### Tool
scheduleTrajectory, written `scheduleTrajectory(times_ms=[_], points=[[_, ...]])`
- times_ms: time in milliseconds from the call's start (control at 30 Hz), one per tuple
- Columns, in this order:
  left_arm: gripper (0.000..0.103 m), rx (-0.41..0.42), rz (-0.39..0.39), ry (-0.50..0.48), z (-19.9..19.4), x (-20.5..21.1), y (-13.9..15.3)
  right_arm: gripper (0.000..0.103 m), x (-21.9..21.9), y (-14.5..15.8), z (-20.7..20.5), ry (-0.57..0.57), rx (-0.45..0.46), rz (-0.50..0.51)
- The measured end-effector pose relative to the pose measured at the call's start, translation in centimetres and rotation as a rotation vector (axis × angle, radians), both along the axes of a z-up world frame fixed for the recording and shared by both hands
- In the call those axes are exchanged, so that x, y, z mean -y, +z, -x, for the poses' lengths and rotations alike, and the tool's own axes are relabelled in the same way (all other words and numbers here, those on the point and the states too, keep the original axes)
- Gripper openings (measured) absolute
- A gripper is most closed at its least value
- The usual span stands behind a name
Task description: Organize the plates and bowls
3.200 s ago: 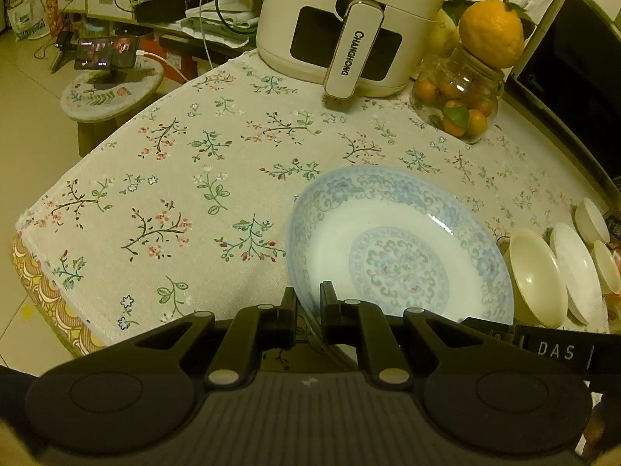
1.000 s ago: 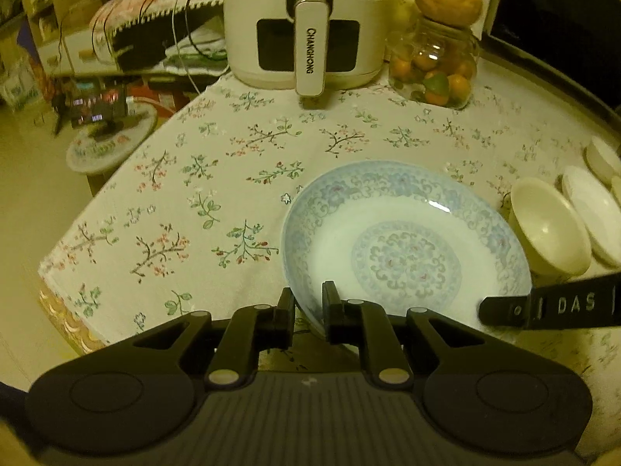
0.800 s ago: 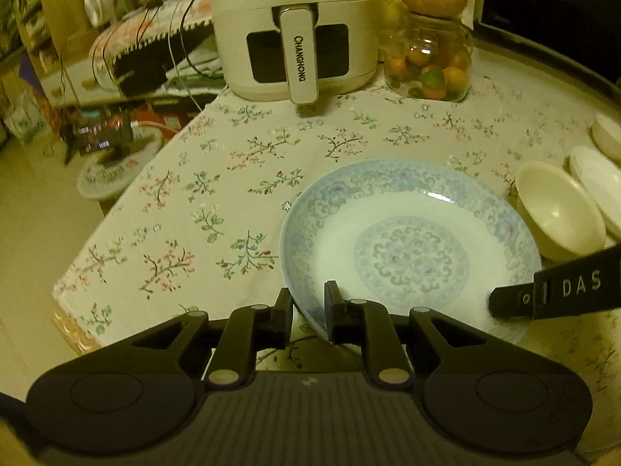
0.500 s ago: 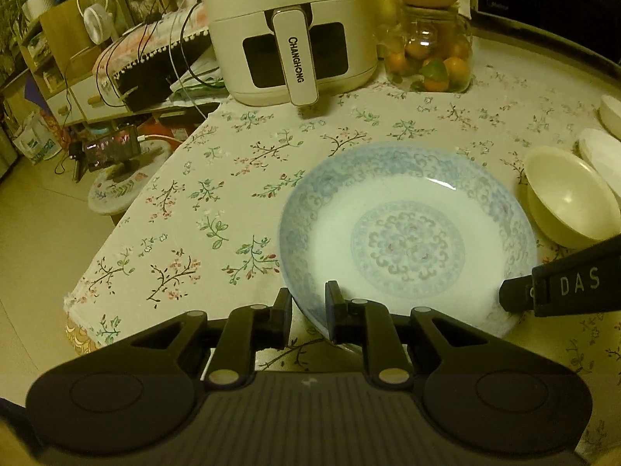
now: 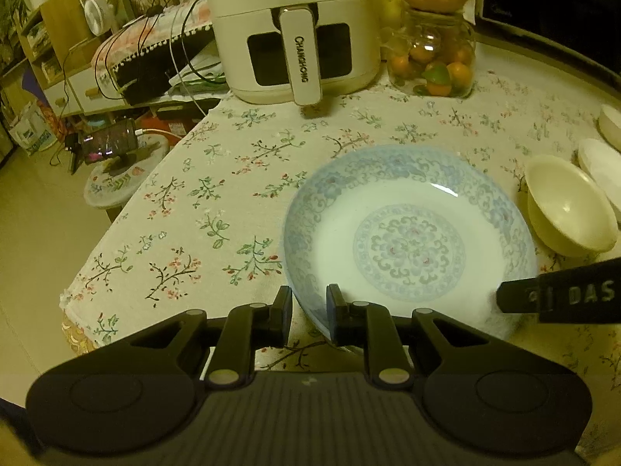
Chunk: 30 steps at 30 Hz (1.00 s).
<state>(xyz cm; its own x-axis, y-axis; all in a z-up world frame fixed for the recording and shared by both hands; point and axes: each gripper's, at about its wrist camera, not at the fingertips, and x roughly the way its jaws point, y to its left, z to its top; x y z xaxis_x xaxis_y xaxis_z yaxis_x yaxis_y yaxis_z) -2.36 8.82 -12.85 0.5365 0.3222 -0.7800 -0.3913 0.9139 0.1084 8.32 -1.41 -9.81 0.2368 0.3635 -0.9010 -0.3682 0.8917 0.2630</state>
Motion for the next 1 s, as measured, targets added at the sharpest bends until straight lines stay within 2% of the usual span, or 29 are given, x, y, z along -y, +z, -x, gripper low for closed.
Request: scheduleTrajectory(times_ms=[100, 167, 300, 367, 567, 600, 667, 733, 867, 1000], points=[[0.023, 0.021, 0.022, 0.008, 0.1, -0.7, 1.0, 0.031, 0.9, 0.7, -0.2, -0.010, 0.016, -0.034], [0.040, 0.034, 0.044, 0.014, 0.1, -1.2, 1.8, 0.036, 1.7, 1.2, -0.4, -0.017, 0.020, -0.058], [0.059, 0.078, 0.087, 0.012, -0.3, -1.6, 3.3, 0.040, 3.4, 2.3, -0.8, -0.032, 0.037, -0.104], [0.075, 0.096, 0.116, -0.023, -0.8, -1.2, 4.0, 0.044, 4.4, 3.1, -1.1, -0.039, 0.054, -0.125], [0.099, 0.150, 0.140, -0.150, -2.6, 1.7, 5.9, 0.063, 7.7, 5.7, -1.8, -0.066, 0.168, -0.137], [0.101, 0.160, 0.144, -0.166, -2.9, 2.2, 6.2, 0.066, 8.2, 6.0, -2.0, -0.072, 0.184, -0.136], [0.103, 0.182, 0.140, -0.189, -3.3, 2.9, 6.7, 0.079, 9.5, 6.7, -2.4, -0.094, 0.211, -0.138], [0.103, 0.194, 0.127, -0.210, -3.7, 3.7, 7.3, 0.086, 10.9, 7.4, -2.8, -0.119, 0.236, -0.130], [0.103, 0.216, 0.116, -0.233, -4.6, 4.9, 8.1, 0.097, 13.7, 8.5, -3.3, -0.177, 0.281, -0.111], [0.103, 0.227, 0.108, -0.284, -5.5, 6.6, 8.8, 0.101, 16.6, 9.2, -4.1, -0.239, 0.295, -0.115]])
